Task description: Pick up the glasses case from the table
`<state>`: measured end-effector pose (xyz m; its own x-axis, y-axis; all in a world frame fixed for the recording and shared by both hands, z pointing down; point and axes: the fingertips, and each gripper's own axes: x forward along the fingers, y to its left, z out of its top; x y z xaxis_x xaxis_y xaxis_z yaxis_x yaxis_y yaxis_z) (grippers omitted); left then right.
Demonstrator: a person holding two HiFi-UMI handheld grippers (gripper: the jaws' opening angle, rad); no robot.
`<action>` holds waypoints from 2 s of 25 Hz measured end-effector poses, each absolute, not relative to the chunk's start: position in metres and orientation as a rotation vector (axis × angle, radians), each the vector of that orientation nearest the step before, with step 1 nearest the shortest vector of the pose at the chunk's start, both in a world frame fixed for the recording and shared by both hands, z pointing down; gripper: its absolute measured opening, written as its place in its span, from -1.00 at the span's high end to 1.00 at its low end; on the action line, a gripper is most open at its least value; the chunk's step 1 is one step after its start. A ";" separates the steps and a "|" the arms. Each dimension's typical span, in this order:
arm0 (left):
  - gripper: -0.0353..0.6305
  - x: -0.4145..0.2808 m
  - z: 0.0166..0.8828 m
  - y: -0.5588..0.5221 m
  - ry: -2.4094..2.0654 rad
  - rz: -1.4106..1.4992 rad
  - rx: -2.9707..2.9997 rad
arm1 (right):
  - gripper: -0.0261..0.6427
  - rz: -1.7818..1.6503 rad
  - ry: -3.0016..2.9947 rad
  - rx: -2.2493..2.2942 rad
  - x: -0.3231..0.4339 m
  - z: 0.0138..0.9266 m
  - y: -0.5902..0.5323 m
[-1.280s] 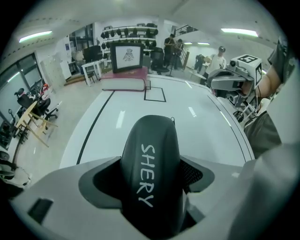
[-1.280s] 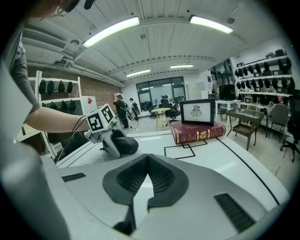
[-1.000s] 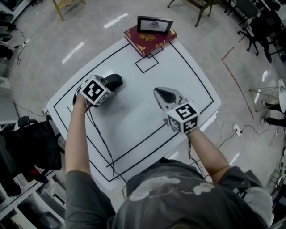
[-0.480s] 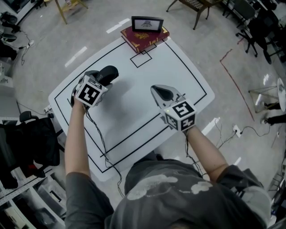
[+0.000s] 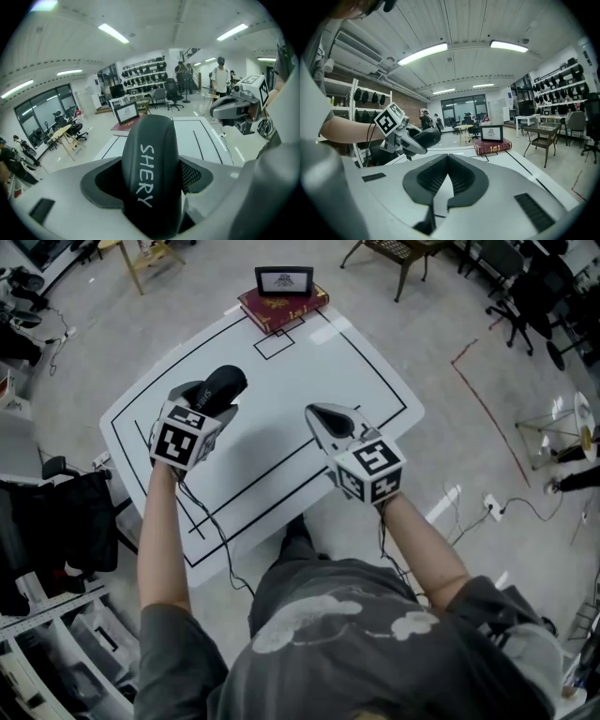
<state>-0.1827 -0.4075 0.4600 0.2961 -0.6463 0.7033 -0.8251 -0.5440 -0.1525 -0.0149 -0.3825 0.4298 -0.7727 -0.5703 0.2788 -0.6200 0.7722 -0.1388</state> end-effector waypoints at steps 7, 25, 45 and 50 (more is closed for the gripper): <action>-0.11 -0.137 0.432 -0.353 -1.472 0.958 2.361 | 0.92 0.325 -2.775 0.962 0.028 0.417 -0.337; -0.12 -0.048 0.410 -0.166 -1.540 0.565 2.329 | 0.92 0.302 -2.837 0.943 0.102 0.407 -0.201; -0.12 -0.070 0.454 -0.072 -1.478 0.403 2.213 | 0.93 0.307 -2.719 0.958 0.081 0.440 -0.144; -0.12 -0.084 0.453 -0.040 -1.447 0.373 2.232 | 0.93 0.300 -2.704 0.963 0.060 0.441 -0.110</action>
<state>-0.0837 -0.0403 0.4530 0.4124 -0.7886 0.4562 -0.9108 -0.3469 0.2238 0.0603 -0.1104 0.4412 -0.7486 -0.5886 0.3051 -0.6412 0.7598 -0.1073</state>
